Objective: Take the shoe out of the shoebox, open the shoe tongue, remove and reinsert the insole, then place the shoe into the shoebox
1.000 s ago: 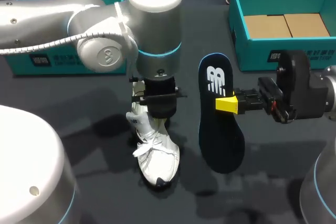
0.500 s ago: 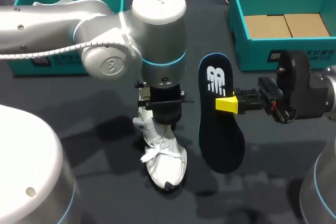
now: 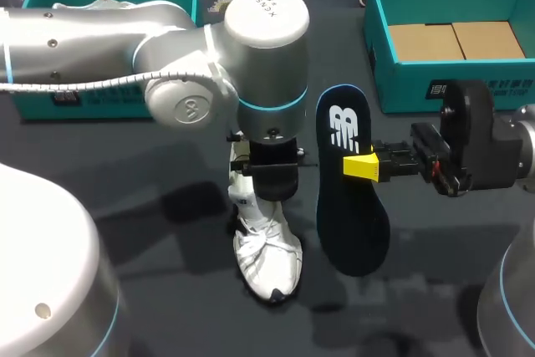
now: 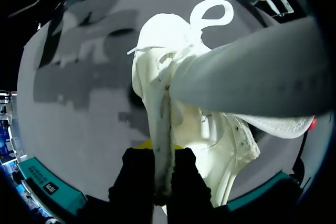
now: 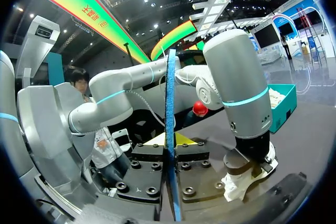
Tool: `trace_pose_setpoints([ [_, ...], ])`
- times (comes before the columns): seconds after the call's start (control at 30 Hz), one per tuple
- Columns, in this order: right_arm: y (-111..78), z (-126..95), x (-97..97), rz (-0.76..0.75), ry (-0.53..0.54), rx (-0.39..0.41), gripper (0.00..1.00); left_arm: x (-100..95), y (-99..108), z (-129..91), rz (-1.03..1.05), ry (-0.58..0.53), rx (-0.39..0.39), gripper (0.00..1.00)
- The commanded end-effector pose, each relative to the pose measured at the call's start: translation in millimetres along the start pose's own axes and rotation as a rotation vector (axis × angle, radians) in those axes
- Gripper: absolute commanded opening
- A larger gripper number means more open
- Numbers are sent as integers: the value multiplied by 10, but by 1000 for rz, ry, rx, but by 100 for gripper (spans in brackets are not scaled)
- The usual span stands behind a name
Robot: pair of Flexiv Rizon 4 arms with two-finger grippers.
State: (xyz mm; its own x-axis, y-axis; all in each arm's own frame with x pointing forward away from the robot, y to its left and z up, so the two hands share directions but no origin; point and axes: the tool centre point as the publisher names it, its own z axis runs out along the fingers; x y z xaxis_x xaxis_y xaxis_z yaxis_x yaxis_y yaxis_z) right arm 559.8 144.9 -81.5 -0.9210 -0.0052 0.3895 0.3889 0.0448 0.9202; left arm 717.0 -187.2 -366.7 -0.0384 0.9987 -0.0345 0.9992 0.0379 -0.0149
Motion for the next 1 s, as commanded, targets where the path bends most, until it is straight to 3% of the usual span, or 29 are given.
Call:
trace_pose_setpoints([
  [0.03,-9,5,33,2,-7,1,0,-34,3,69,6,3,-2,0],
  [1.0,-9,5,33,2,-7,1,0,-128,-12,146,126,-40,9,0],
])
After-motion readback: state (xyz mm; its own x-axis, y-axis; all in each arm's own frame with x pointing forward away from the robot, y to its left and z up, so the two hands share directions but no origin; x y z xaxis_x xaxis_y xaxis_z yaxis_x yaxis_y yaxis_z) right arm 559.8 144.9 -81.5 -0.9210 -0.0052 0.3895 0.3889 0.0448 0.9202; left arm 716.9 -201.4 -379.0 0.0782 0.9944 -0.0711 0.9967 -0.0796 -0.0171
